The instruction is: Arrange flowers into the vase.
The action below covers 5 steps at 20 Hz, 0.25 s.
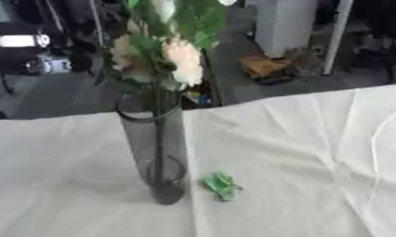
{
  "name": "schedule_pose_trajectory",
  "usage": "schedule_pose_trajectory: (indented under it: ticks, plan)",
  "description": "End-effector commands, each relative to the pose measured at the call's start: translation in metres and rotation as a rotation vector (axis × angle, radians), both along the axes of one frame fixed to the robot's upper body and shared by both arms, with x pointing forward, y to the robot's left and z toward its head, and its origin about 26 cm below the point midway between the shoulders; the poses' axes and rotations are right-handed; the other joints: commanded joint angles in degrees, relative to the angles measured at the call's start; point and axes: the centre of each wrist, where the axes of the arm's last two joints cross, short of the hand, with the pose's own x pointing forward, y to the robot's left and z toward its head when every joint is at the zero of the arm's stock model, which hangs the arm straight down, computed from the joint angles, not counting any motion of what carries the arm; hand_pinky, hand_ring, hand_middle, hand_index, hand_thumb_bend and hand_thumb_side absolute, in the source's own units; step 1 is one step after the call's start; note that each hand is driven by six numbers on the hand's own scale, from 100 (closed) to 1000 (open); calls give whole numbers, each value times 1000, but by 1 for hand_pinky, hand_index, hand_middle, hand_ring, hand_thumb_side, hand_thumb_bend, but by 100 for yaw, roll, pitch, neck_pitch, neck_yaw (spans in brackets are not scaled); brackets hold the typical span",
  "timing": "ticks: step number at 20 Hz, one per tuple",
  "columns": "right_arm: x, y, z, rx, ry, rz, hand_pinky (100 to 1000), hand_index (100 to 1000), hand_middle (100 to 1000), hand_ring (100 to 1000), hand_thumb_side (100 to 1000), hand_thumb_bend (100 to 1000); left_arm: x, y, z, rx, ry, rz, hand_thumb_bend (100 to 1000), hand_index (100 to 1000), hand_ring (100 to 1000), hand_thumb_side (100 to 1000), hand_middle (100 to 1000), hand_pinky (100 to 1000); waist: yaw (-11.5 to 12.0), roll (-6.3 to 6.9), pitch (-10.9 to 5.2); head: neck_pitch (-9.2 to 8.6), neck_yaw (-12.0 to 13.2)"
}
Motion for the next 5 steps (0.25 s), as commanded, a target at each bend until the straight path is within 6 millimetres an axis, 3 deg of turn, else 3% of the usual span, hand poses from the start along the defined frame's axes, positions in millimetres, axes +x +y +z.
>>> schedule_pose_trajectory:
  ticks: [1, 2, 5]
  plan:
    - [-2, -3, 8, -12, -34, -6, 831, 904, 463, 739, 887, 100, -30, -2, 19, -196, -255, 64, 100, 988, 930, 1000, 896, 821, 24, -58, -83, 6, -45]
    - [-2, -3, 7, -9, -36, -6, 831, 904, 463, 738, 887, 100, -36, -7, 17, -292, -328, 61, 149, 986, 907, 1000, 891, 768, 36, -83, -79, -1, -62]
    - [-2, -3, 7, -1, -44, -5, 828, 902, 464, 737, 884, 100, -49, -24, 7, -559, -488, 5, 254, 988, 881, 1000, 891, 733, 53, -144, -66, -23, -90]
